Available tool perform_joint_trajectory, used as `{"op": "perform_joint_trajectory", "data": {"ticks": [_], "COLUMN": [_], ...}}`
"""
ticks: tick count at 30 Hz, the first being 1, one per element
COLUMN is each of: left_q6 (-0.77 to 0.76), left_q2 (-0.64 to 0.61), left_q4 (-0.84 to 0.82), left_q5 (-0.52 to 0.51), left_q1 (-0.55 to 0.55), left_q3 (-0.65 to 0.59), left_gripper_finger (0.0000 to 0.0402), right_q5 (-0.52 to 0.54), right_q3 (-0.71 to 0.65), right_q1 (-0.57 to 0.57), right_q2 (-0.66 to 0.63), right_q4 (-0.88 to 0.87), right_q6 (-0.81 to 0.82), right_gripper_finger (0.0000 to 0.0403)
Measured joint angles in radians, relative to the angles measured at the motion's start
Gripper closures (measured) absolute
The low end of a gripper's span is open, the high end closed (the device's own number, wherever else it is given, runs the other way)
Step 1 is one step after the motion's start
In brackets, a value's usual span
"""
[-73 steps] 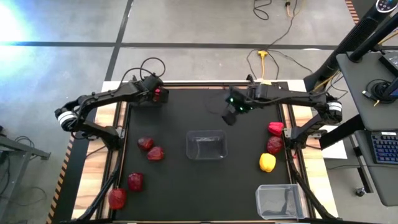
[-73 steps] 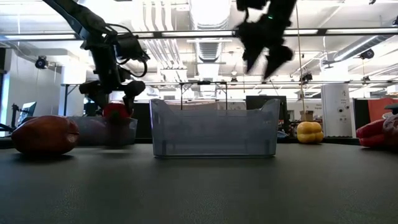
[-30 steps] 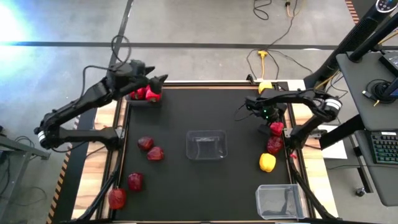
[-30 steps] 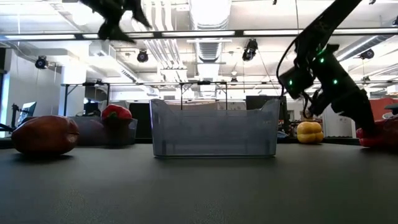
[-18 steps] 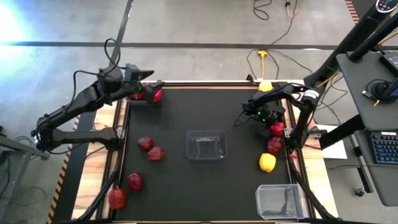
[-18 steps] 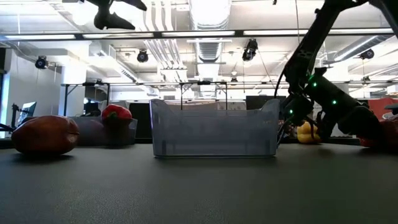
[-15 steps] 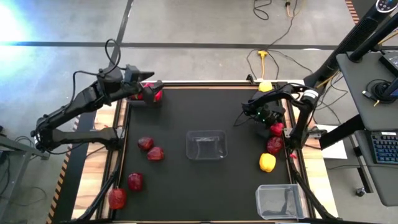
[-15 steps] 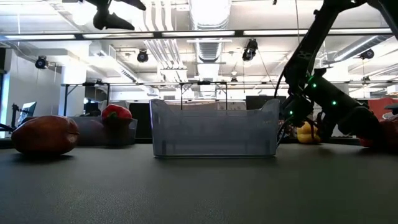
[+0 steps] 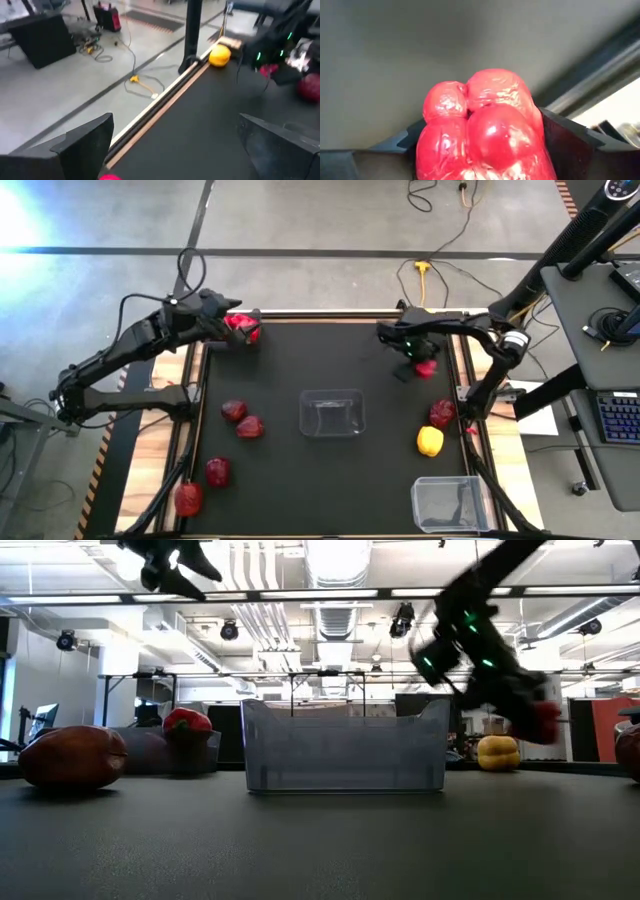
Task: Sort produce into baskets
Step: Put the red bell pepper into the top black bin
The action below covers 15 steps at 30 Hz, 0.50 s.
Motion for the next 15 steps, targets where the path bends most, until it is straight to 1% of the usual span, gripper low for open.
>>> {"op": "perform_joint_trajectory", "data": {"ticks": [3, 8, 10, 12, 15], "left_q6": [0.001, -0.006, -0.042, -0.107, -0.196], "left_q2": [0.000, -0.016, -0.026, -0.036, -0.047], "left_q4": [-0.048, -0.170, -0.219, -0.269, -0.369], "left_q5": [0.009, 0.009, 0.012, 0.039, 0.069], "left_q1": [-0.001, 0.000, -0.002, -0.004, -0.004], "left_q3": [0.000, 0.000, 0.000, 0.000, -0.002], "left_gripper_finger": [0.0002, 0.0002, 0.0002, 0.0002, 0.0002], "right_q5": [-0.001, -0.004, -0.012, -0.031, -0.071], "right_q3": [0.118, 0.278, 0.330, 0.380, 0.454], "right_q1": [0.029, 0.063, 0.068, 0.072, 0.084], "right_q2": [0.006, 0.042, 0.074, 0.117, 0.200], "right_q4": [0.098, 0.382, 0.487, 0.563, 0.619], "right_q6": [0.057, 0.128, 0.140, 0.157, 0.173], "right_gripper_finger": [0.0120, 0.0123, 0.0120, 0.0118, 0.0119]}}
